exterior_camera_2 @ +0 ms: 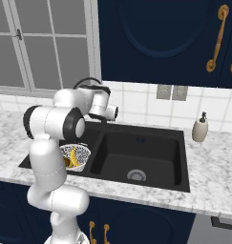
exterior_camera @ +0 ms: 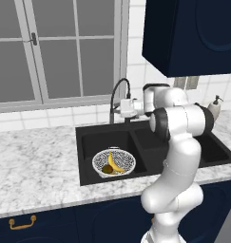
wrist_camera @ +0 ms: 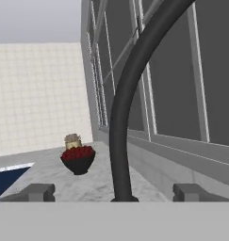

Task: Put the colander in the sink, put the banana, mango, banana in the colander, and turn on the sink faucet and pour water over the colander.

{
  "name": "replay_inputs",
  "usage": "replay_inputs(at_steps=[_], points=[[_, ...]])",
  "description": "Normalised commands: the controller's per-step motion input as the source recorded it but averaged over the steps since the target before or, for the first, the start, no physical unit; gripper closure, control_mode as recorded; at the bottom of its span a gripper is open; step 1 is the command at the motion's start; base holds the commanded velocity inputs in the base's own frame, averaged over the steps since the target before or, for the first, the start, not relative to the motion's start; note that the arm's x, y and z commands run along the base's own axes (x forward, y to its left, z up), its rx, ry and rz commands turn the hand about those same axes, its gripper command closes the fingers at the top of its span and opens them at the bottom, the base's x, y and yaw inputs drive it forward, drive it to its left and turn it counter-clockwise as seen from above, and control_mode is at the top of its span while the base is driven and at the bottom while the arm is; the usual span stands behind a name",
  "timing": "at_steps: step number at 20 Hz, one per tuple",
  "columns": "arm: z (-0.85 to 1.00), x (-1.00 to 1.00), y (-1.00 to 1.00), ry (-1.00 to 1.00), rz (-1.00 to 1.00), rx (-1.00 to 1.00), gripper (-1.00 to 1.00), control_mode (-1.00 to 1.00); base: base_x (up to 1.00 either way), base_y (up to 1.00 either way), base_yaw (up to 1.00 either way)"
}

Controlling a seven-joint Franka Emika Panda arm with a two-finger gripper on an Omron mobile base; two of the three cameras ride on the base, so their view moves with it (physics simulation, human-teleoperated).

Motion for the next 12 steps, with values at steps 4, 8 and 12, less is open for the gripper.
replay_inputs(at_steps=[4,8,12], points=[[0.0,0.02,0.3,-0.06,-0.09,0.0,-1.0,-1.0,0.0,0.0,0.0],[0.06,-0.17,-0.18,-0.04,-0.05,0.03,-1.0,-1.0,0.0,0.0,0.0],[0.27,-0.45,-0.57,0.0,-0.08,0.13,-1.0,-1.0,0.0,0.0,0.0]])
